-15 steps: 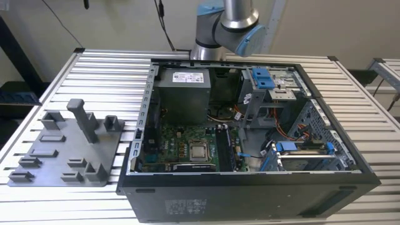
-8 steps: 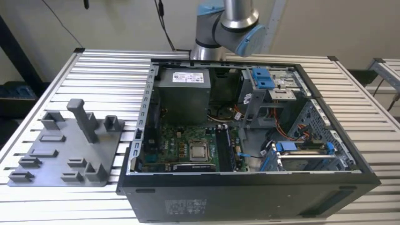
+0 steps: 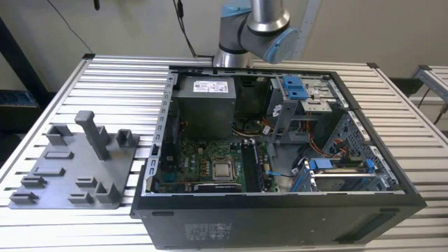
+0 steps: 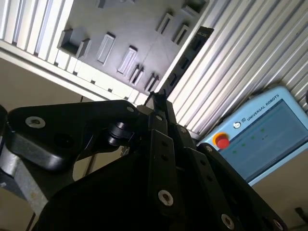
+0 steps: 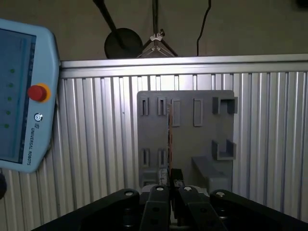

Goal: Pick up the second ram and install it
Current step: 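Pick up the second ram and move it above second insertion slot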

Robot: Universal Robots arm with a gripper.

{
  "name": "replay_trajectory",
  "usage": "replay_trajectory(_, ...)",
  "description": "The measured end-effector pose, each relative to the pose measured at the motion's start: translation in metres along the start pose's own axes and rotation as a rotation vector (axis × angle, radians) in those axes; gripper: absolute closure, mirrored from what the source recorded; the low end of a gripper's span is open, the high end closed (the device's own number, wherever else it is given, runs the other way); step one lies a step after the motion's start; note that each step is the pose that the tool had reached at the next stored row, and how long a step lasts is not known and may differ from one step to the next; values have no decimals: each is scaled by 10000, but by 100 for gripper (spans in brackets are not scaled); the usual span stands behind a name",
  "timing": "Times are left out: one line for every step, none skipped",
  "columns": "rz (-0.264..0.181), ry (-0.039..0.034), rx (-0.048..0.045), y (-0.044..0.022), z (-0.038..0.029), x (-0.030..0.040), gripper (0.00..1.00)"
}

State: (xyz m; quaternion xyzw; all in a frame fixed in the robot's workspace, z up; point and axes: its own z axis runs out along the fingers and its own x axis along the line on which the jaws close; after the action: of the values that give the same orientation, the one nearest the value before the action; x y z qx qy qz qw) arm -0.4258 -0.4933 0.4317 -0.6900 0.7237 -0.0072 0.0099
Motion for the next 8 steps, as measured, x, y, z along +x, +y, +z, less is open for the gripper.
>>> replay_trajectory(0, -1, 0, 0, 0, 0, 86)
replay_trajectory(0, 0, -1, 0, 0, 0, 86)
replay_trajectory(0, -1, -2, 0, -1, 0, 86)
replay_trajectory(1, -1, -1, 0, -1, 0, 86)
replay_trajectory(-1, -1, -2, -1, -2, 0, 86)
replay_trajectory(1, 1, -3, -4, -2, -1, 86)
replay_trajectory(0, 1, -3, -8, -2, -1, 86)
replay_trajectory(0, 0, -2, -15, -1, 0, 86)
